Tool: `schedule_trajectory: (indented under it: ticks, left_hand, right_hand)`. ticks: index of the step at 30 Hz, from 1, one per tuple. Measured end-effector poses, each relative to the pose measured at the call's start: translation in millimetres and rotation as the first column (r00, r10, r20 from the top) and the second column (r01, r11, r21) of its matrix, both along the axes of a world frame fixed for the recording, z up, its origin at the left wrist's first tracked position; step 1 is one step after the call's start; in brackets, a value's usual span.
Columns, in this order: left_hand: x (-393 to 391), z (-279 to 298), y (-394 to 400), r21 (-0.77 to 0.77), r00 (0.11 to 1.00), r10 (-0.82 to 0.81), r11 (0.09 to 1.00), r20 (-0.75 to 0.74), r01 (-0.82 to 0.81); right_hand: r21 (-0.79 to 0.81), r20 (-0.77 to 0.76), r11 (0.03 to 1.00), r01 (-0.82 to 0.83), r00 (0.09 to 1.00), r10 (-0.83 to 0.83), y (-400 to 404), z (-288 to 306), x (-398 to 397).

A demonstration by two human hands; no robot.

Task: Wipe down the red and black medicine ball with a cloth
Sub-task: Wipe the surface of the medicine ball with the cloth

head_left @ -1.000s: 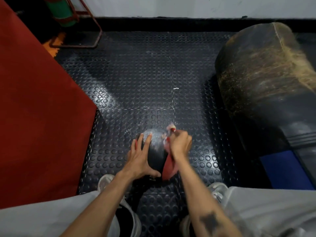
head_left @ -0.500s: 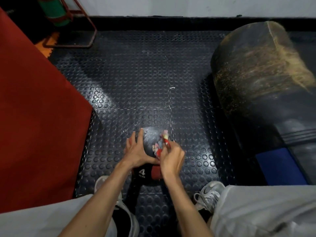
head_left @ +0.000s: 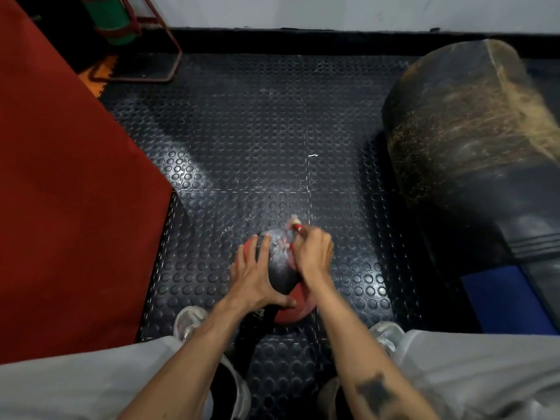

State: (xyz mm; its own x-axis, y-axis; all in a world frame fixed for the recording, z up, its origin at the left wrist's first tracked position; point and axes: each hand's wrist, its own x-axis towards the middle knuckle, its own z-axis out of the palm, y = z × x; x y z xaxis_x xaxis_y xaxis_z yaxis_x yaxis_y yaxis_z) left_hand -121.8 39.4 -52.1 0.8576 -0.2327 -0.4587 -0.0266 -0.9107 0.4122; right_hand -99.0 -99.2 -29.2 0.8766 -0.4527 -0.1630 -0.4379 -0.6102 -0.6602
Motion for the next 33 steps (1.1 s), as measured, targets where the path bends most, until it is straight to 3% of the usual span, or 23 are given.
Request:
schedule_trajectory:
  ticks: [3,6,8,12,17,22,27,30,33]
  left_hand:
    - [1,-2,-4,0.002,1.0,0.031,1.0,0.001,-0.031]
    - [5,-6,3,-0.02,1.0,-0.006,1.0,0.014,0.007]
    - [1,-5,3,-0.018,1.0,-0.016,1.0,0.006,0.017]
    - [2,0,-14,0.009,1.0,0.004,1.0,-0.006,-0.004]
    - [20,-1,-6,-0.073,0.995,-0.048,0.996,0.086,0.055]
    - [7,-3,-13,-0.028,1.0,-0.013,1.0,0.018,0.014]
    - [14,-10,-7,-0.047,0.991,-0.074,0.996,0.112,0.08]
    - [3,-4,-12,-0.026,0.994,-0.096,0.995,0.047,0.098]
    - [-1,-1,-24,0.025,0.995,-0.09,0.996,0.05,0.089]
  right_hand:
    - [-0.031,-0.008,0.997,0.072,0.997,-0.072,8,2,-4]
    - [-0.061,0.128,0.998,-0.028,0.991,0.036,34,12,-58]
    - [-0.055,0.096,0.997,-0.046,0.994,0.051,26,7,-41]
    - [-0.054,-0.049,0.996,0.066,0.996,-0.069,9,4,19]
    - [-0.123,0.092,0.991,-0.053,0.994,0.065,37,16,-52]
    - [-0.128,-0.076,0.991,-0.029,0.997,0.02,15,14,23]
    - [-0.14,0.096,0.975,-0.172,0.978,0.186,25,13,-56]
    - [-0.205,-0.025,0.962,-0.183,0.983,0.181,2,-1,-12]
    - [-0.13,-0.099,0.986,-0.107,0.991,0.094,-12,2,15]
